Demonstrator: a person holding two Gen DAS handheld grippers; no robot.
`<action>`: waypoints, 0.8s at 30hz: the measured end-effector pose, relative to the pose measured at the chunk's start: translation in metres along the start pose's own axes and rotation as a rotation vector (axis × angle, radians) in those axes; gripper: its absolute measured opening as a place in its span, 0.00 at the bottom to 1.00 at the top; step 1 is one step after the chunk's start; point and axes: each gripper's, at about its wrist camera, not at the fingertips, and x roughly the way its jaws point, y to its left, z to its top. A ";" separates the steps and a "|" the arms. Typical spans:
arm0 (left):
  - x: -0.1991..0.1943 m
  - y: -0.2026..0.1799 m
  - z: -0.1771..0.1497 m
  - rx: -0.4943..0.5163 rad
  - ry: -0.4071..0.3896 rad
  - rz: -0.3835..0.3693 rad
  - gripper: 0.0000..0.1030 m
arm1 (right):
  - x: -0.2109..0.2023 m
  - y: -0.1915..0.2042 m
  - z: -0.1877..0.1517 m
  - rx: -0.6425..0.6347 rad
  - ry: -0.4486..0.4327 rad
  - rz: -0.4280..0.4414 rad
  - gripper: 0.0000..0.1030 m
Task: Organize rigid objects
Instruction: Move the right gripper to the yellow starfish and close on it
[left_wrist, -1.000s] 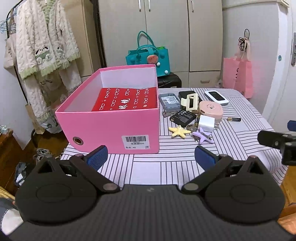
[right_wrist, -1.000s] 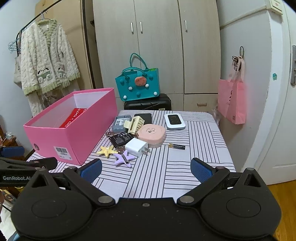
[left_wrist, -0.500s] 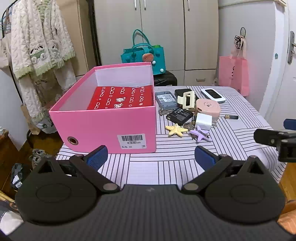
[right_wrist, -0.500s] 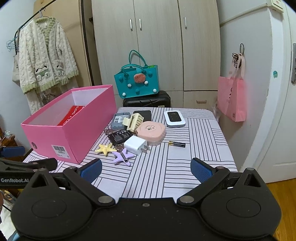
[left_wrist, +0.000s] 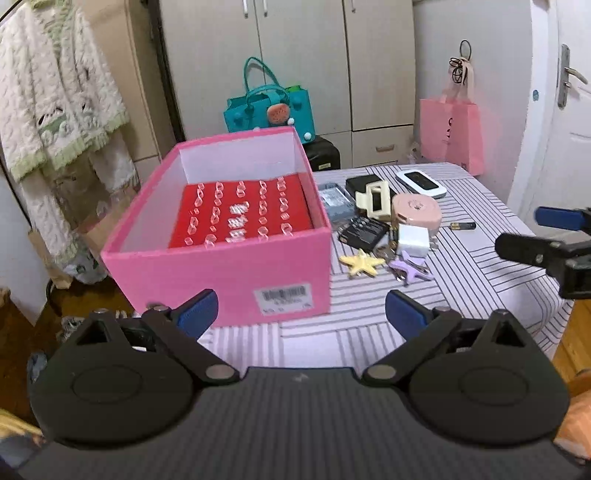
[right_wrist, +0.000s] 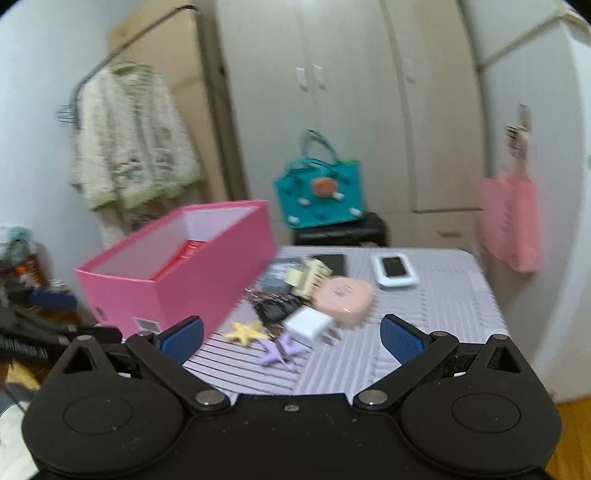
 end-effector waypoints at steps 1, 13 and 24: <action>-0.002 0.006 0.005 0.001 0.002 -0.008 0.95 | 0.004 -0.001 0.002 -0.008 0.006 0.022 1.00; 0.018 0.059 0.061 0.112 0.111 -0.008 0.92 | 0.063 -0.006 0.019 0.008 0.194 0.179 0.96; 0.090 0.113 0.089 0.105 0.309 0.026 0.74 | 0.125 0.026 0.021 -0.185 0.325 0.328 0.55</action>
